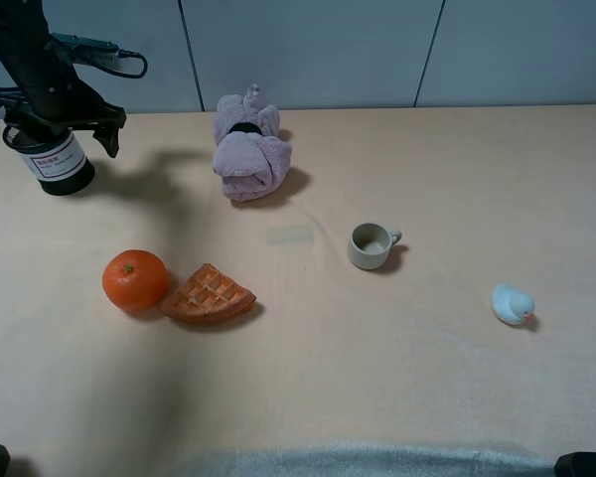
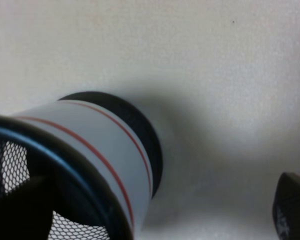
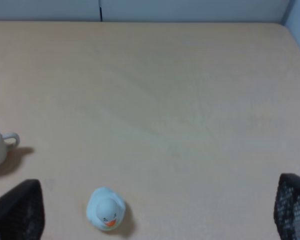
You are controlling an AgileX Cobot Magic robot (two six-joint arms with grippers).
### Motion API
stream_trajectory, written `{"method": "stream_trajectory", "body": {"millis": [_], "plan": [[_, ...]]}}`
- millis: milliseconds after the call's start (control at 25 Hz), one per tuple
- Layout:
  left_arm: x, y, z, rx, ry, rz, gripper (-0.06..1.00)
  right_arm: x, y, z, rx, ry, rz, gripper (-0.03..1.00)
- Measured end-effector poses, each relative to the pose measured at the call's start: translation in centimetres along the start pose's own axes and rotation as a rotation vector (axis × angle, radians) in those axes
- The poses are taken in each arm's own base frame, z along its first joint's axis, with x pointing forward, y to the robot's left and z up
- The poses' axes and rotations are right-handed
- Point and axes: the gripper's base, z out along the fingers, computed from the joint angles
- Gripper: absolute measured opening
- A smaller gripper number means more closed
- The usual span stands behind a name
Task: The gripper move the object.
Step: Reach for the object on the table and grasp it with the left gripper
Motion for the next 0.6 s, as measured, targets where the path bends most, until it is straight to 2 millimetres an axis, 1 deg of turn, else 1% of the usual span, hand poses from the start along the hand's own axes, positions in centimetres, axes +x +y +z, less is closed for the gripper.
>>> {"method": "stream_trajectory", "body": {"millis": [280,360,520,600], "plan": [[-0.07,-0.09,0.13,0.008,-0.009,-0.012,0.76,0.0,0.0,0.0,0.0,0.0,0.0,0.69],[-0.08,-0.09,0.13,0.008,-0.01,-0.013,0.69,0.0,0.0,0.0,0.0,0.0,0.0,0.69],[-0.08,-0.09,0.13,0.008,-0.01,-0.013,0.49,0.0,0.0,0.0,0.0,0.0,0.0,0.69],[-0.08,-0.09,0.13,0.008,-0.01,-0.013,0.41,0.0,0.0,0.0,0.0,0.0,0.0,0.69]]}}
